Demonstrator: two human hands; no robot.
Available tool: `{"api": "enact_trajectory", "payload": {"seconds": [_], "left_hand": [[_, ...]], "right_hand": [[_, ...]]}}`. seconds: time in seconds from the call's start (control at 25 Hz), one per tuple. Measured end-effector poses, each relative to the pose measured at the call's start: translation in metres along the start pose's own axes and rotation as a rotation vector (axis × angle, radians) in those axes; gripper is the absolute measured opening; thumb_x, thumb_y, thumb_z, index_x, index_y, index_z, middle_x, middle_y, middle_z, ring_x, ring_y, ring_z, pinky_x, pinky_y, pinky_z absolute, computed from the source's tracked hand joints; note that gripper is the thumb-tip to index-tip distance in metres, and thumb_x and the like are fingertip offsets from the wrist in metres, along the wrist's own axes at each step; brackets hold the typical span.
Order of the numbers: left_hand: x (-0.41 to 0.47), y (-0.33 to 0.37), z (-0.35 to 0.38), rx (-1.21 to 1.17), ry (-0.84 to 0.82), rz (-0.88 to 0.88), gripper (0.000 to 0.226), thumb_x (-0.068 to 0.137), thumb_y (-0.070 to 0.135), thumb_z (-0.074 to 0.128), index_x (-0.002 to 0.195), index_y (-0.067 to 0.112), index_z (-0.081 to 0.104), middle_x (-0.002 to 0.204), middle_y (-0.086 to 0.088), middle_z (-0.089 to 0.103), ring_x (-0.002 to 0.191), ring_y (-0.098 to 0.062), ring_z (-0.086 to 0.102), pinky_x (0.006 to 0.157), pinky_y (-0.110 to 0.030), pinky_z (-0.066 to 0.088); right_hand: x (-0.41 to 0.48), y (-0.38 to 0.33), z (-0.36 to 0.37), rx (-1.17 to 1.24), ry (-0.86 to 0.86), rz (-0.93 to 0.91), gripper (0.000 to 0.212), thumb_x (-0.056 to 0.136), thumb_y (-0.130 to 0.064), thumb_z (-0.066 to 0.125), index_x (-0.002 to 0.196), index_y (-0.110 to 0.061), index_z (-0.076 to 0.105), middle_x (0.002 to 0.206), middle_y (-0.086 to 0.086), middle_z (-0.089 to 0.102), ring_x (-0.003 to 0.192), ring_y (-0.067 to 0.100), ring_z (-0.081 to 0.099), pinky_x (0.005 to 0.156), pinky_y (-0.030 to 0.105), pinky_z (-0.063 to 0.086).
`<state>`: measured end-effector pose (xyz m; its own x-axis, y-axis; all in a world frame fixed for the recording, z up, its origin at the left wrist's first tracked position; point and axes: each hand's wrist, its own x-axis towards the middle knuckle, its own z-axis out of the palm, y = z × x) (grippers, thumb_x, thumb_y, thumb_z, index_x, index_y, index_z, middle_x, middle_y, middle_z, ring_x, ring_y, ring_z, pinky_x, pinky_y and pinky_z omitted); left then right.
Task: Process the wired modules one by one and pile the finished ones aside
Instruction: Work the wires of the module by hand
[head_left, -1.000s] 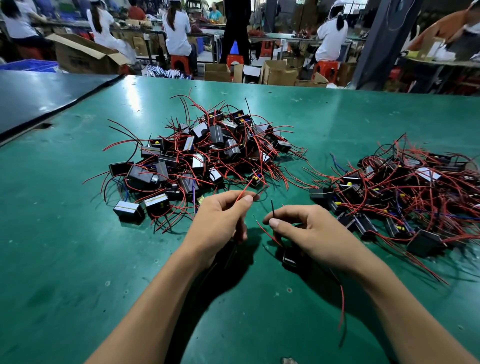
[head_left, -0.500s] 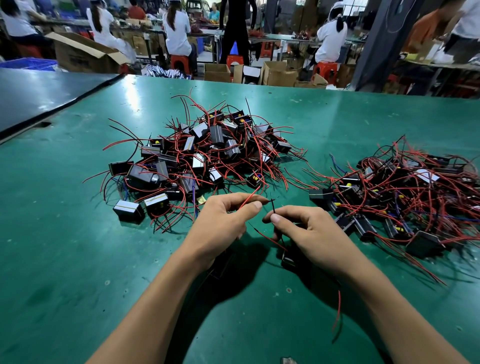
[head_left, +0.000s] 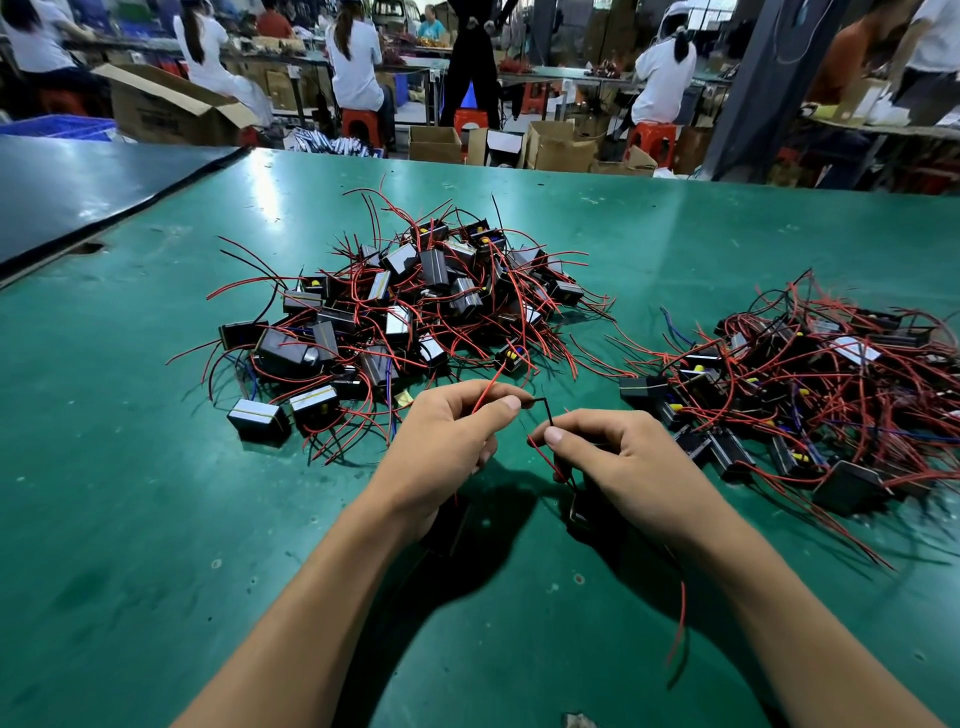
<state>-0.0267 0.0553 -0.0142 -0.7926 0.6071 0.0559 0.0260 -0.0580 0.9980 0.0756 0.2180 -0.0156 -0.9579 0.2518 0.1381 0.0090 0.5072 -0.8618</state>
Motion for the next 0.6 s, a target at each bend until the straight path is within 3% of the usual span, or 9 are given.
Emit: {"api": "enact_trajectory", "payload": {"seconds": [0.28, 0.36, 0.48, 0.6], "left_hand": [[-0.0022, 0.0018, 0.0015, -0.022, 0.027, -0.021, 0.020, 0.093, 0.017, 0.063, 0.084, 0.027, 0.077, 0.077, -0.014, 0.054, 0.047, -0.010, 0.037, 0.051, -0.023, 0.031], [-0.0027, 0.0015, 0.0008, -0.025, 0.024, -0.025, 0.016, 0.093, 0.018, 0.064, 0.086, 0.024, 0.077, 0.070, -0.011, 0.052, 0.047, -0.010, 0.036, 0.052, -0.023, 0.030], [-0.0050, 0.0005, 0.0024, 0.003, 0.031, 0.019, 0.006, 0.088, 0.020, 0.071, 0.088, 0.021, 0.078, 0.054, 0.010, 0.050, 0.048, -0.006, 0.036, 0.050, -0.016, 0.032], [-0.0045, -0.0004, 0.0058, 0.042, 0.093, 0.078, 0.004, 0.081, 0.019, 0.079, 0.084, 0.017, 0.077, 0.050, 0.011, 0.046, 0.048, -0.006, 0.031, 0.046, -0.018, 0.027]], "right_hand": [[-0.0011, -0.0022, 0.0018, -0.010, 0.018, 0.011, 0.017, 0.098, -0.030, 0.063, 0.089, -0.033, 0.078, 0.071, -0.004, 0.070, 0.075, 0.028, 0.065, 0.072, 0.041, 0.053], [-0.0013, -0.0027, 0.0019, -0.005, 0.021, 0.019, 0.017, 0.097, -0.030, 0.063, 0.090, -0.032, 0.078, 0.072, -0.003, 0.071, 0.077, 0.030, 0.065, 0.075, 0.044, 0.053], [-0.0019, -0.0041, 0.0034, -0.006, 0.016, 0.020, 0.017, 0.098, -0.030, 0.063, 0.090, -0.031, 0.078, 0.073, -0.002, 0.071, 0.072, 0.027, 0.065, 0.073, 0.045, 0.053], [-0.0018, -0.0048, 0.0060, -0.035, 0.005, 0.013, 0.016, 0.097, -0.029, 0.063, 0.090, -0.026, 0.077, 0.072, -0.002, 0.071, 0.067, 0.023, 0.062, 0.067, 0.039, 0.050]]}}
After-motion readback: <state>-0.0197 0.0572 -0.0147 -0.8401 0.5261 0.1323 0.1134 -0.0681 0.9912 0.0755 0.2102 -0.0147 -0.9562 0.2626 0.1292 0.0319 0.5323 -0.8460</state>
